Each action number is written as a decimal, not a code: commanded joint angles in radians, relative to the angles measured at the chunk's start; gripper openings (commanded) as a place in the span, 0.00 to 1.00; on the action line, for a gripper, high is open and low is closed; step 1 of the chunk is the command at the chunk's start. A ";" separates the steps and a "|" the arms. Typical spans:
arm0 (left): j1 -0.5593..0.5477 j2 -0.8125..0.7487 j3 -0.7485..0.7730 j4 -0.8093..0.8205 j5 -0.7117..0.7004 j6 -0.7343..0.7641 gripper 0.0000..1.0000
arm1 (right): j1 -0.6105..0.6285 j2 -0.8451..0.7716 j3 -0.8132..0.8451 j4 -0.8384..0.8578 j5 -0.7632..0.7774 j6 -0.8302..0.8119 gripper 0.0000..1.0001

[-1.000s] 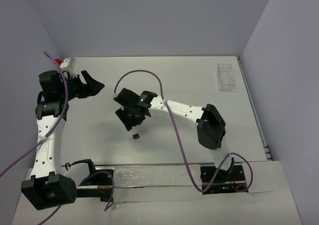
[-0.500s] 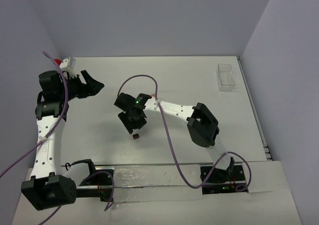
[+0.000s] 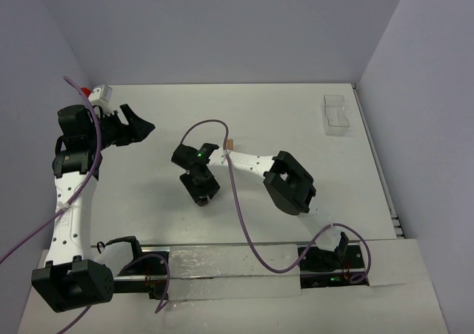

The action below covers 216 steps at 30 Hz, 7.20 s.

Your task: Build the wood block tower

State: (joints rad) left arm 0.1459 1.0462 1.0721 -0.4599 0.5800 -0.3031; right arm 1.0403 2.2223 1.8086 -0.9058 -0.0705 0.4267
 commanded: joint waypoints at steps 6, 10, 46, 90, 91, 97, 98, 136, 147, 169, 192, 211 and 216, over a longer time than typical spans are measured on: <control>0.007 -0.008 0.005 0.027 0.008 0.013 0.83 | -0.014 -0.023 0.044 0.000 -0.083 -0.012 0.32; 0.007 -0.011 0.003 0.018 0.025 0.030 0.83 | -0.019 -0.074 0.036 0.008 -0.129 -0.044 0.07; -0.255 -0.278 -0.320 0.431 0.238 -0.259 0.78 | -0.256 -0.957 -0.544 0.480 0.113 -0.105 0.00; -0.870 0.240 0.107 0.402 -0.560 -0.234 0.59 | -0.680 -0.790 -0.594 0.504 -0.528 1.105 0.00; -0.875 0.242 0.109 0.394 -0.560 -0.238 0.60 | -0.680 -0.790 -0.593 0.504 -0.526 1.104 0.00; -0.905 0.264 0.117 0.374 -0.560 -0.248 0.63 | -0.680 -0.779 -0.591 0.511 -0.524 1.108 0.00; -0.905 0.270 0.117 0.372 -0.560 -0.250 0.63 | -0.681 -0.779 -0.591 0.515 -0.528 1.111 0.00; -0.908 0.404 0.170 0.361 -0.540 -0.358 0.59 | -0.645 -0.764 -0.556 0.501 -0.501 1.078 0.00; -0.909 0.410 0.170 0.362 -0.546 -0.366 0.54 | -0.642 -0.771 -0.568 0.501 -0.502 1.077 0.00; -0.908 0.390 0.147 0.355 -0.559 -0.370 0.00 | -0.640 -0.779 -0.599 0.573 -0.533 1.075 0.78; -0.830 0.524 0.460 -0.261 -0.555 -0.110 0.00 | -0.798 -0.834 -0.403 0.449 -0.103 0.204 1.00; -0.822 0.785 0.628 -0.304 -0.634 -0.310 0.00 | -0.820 -0.884 -0.472 0.481 -0.058 0.133 1.00; -0.823 0.814 0.636 -0.304 -0.633 -0.306 0.00 | -0.820 -0.879 -0.459 0.471 -0.077 0.147 1.00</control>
State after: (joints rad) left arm -0.6788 1.8429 1.6577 -0.7549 -0.0423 -0.5951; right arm 0.2283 1.3563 1.3197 -0.4431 -0.1438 0.5788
